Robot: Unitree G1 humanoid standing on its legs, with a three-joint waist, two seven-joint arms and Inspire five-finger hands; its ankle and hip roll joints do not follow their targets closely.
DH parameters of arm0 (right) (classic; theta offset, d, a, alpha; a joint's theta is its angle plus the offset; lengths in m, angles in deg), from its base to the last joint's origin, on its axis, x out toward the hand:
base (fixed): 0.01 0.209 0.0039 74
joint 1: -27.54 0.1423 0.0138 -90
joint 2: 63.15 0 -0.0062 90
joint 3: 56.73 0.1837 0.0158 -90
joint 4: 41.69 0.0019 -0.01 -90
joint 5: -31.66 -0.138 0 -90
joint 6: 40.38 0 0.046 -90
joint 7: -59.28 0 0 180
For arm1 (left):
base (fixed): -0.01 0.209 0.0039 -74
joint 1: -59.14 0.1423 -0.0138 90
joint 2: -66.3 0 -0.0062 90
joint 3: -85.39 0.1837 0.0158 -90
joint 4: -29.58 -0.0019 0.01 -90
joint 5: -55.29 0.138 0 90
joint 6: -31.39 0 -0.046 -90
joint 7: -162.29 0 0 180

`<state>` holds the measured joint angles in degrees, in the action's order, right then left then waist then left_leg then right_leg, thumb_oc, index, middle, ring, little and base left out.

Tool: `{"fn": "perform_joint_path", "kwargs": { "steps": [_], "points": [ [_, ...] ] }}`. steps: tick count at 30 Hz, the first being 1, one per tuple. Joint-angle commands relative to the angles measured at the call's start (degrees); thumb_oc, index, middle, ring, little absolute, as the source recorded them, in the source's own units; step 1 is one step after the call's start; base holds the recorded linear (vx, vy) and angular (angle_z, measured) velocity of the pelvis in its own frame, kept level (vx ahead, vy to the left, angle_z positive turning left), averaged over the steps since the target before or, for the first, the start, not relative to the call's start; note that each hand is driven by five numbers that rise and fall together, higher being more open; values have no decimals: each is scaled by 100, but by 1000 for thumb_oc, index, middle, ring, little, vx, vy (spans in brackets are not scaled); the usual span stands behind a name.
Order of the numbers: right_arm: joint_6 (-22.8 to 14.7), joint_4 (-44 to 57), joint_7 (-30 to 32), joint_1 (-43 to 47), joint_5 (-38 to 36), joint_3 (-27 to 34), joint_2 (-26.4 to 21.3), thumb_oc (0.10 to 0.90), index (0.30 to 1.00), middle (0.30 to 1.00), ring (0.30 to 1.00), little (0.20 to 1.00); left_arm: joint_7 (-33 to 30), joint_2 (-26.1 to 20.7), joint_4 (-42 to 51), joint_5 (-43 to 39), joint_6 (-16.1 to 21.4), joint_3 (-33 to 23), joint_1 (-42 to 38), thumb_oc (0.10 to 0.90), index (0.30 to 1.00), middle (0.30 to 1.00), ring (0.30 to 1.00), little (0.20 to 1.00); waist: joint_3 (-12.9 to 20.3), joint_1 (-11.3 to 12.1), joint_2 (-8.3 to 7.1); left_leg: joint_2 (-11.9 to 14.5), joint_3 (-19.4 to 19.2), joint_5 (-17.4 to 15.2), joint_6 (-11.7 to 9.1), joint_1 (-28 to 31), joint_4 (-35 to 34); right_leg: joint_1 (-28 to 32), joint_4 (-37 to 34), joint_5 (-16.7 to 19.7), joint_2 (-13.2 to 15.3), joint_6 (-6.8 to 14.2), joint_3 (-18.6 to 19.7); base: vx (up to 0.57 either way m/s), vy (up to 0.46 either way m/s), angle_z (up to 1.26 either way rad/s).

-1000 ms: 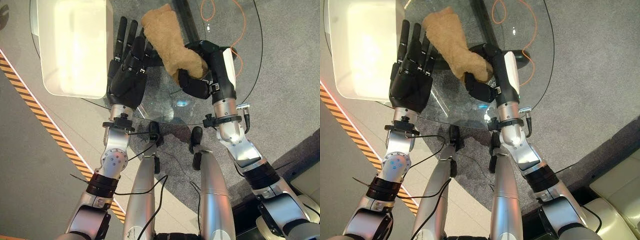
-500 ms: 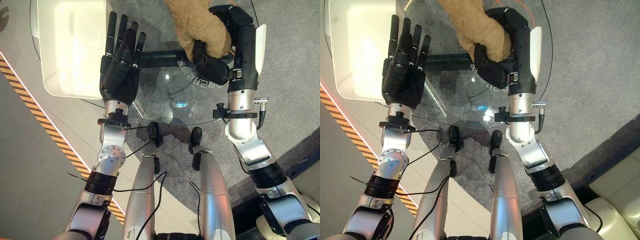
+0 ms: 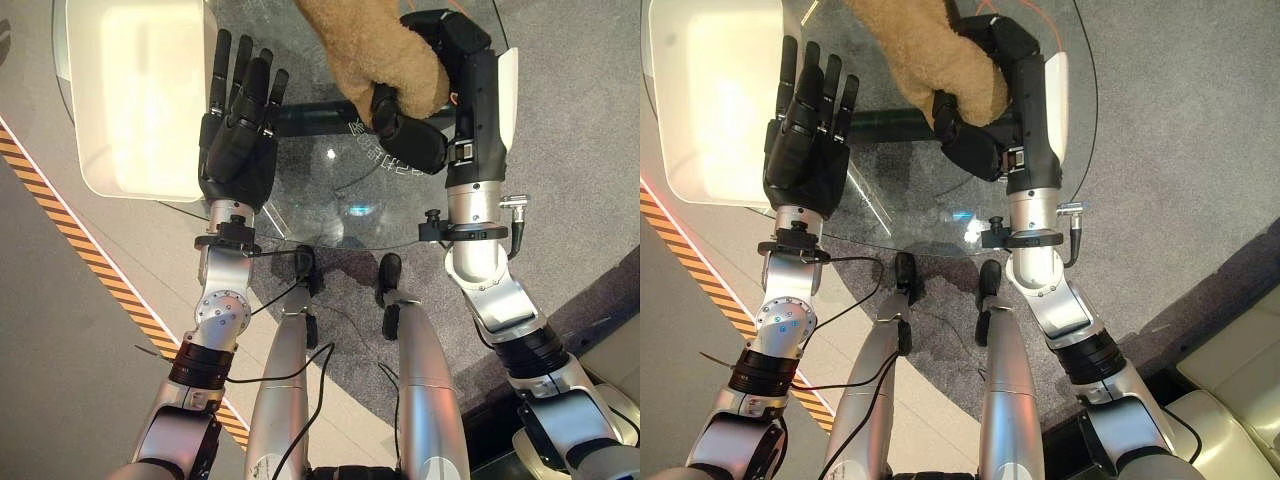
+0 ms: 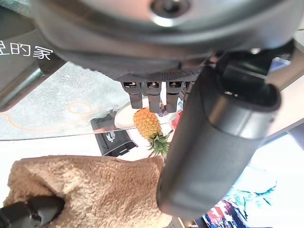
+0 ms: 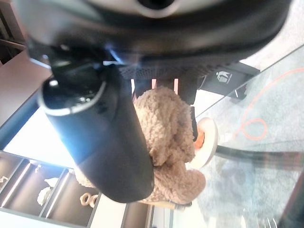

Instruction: Wipe the table with a cloth and put it in the basket.

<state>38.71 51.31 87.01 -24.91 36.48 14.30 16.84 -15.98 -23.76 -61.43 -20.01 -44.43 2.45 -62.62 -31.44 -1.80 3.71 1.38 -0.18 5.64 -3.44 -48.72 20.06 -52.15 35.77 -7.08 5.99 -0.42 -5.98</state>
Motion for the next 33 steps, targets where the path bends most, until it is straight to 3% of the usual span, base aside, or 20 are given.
{"fn": "perform_joint_path", "kwargs": {
  "steps": [1, 21, 33],
  "points": [
    [-686, 1284, -138, 772, 66, 189, 237, 100, 300, 300, 300, 200, 525, 44, 731, 315, 187, -89, -549, 800, 900, 900, 900, 900, 165, 65, -43, -265, -364, -669, 279, 239, 300, 318, -606, 196, -293, 192, -120, 0, 0, 0],
    [-269, 1006, -658, 774, -135, -178, 317, 100, 300, 300, 300, 200, 1755, 71, 904, 348, -307, 126, -736, 800, 900, 900, 900, 900, 165, 60, -43, -281, -371, -660, 270, 259, 235, 328, -669, 202, -300, 184, -107, 0, 0, 0],
    [-226, 841, -703, 755, -87, -220, 289, 100, 300, 300, 300, 200, 1846, 89, 952, 132, 27, 56, -804, 800, 900, 900, 900, 900, 165, 76, -60, -300, -339, -662, 274, 259, 236, 312, -634, 198, -299, 185, -114, 0, 0, 0]
  ]
}}
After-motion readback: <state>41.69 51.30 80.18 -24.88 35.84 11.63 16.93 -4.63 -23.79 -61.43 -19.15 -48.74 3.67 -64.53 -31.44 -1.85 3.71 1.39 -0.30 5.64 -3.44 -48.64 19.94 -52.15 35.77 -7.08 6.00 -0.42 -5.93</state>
